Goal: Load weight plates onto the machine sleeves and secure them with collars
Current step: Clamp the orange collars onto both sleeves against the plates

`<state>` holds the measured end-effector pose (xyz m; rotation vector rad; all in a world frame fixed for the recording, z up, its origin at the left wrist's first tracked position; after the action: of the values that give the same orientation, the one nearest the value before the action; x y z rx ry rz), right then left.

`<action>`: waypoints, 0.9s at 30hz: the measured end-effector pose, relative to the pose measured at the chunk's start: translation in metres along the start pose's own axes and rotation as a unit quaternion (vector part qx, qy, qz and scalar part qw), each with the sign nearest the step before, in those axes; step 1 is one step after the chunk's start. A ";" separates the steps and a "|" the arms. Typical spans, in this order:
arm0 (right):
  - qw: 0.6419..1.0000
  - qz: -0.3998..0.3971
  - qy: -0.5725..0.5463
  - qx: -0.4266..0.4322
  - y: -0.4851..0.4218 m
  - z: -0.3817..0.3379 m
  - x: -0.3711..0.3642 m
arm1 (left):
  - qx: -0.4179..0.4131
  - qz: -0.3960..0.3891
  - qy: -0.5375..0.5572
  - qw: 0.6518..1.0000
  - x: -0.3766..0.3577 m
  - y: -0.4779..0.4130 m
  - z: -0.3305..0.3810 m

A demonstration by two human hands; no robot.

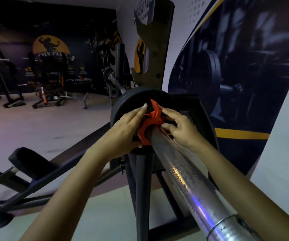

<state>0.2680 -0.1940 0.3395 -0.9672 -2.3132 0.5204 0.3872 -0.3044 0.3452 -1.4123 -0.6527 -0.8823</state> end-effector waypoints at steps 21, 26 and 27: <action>0.990 0.062 -0.108 -0.074 0.015 0.029 -0.003 | -0.055 0.076 -0.079 0.992 0.008 -0.001 0.014; 0.994 0.069 -0.058 -0.055 0.016 0.022 -0.002 | -0.014 0.098 -0.059 0.993 0.001 0.005 0.010; 0.996 0.062 -0.043 -0.053 0.016 0.019 -0.003 | -0.010 0.090 -0.055 0.994 0.002 0.004 0.011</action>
<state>0.2655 -0.1877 0.3152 -1.1648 -2.3887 0.5032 0.3934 -0.2944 0.3454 -1.5214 -0.5897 -0.6738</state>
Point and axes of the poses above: each hand's wrist, its own y-axis away from the middle knuckle, its own x-axis out of the back of the hand, z = x × y, the point moved 6 cm from there along -y, towards the middle knuckle, and after that the axes turned 1 degree about -x, right-handed, at the moved point
